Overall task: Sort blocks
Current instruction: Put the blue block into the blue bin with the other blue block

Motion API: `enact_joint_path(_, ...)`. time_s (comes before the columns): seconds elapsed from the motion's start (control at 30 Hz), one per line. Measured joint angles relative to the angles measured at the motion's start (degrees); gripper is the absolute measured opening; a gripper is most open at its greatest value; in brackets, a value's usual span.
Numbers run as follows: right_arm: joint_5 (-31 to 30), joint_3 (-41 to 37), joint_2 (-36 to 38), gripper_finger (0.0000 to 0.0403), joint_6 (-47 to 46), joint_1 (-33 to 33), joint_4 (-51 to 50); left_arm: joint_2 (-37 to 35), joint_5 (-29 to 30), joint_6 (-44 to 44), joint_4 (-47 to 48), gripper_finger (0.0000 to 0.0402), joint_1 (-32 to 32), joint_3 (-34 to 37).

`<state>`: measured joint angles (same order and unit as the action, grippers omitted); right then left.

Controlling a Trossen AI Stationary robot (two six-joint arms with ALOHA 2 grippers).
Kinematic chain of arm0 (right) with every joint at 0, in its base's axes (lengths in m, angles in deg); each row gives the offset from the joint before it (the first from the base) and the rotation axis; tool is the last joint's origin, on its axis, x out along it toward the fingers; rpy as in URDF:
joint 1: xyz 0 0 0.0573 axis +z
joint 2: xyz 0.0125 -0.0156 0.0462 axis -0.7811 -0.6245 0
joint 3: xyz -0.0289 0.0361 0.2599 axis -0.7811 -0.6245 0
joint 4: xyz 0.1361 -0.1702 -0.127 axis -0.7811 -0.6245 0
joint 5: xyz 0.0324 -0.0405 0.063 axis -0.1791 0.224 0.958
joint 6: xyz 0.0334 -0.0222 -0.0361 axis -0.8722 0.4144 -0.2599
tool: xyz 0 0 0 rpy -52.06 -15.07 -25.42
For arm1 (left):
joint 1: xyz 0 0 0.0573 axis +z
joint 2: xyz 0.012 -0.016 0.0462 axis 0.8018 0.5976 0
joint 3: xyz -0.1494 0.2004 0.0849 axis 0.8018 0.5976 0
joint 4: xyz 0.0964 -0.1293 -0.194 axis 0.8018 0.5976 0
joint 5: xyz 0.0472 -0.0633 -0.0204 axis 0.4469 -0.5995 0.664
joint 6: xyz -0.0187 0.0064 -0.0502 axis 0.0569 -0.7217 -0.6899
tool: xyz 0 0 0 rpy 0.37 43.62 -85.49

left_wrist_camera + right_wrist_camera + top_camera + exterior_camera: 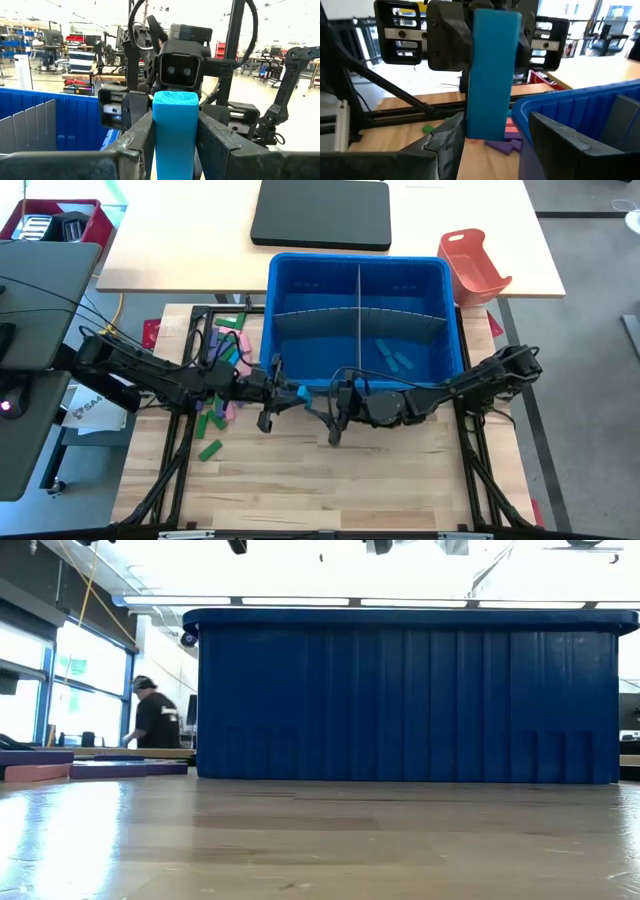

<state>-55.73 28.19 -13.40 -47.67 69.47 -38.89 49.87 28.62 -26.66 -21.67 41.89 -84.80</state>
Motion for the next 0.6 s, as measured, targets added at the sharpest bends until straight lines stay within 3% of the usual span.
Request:
enact_joint_path(0.23,-0.1,0.0,-0.5,0.0201,-1.3,-0.3,0.2,0.0,0.9,-0.3,0.1,0.0110,0.0,0.0)
enact_joint_path(0.6,4.8,0.0,-0.5,0.0110,-2.2,-1.9,1.2,0.0,1.2,-0.7,0.1,0.0112,0.0,0.0)
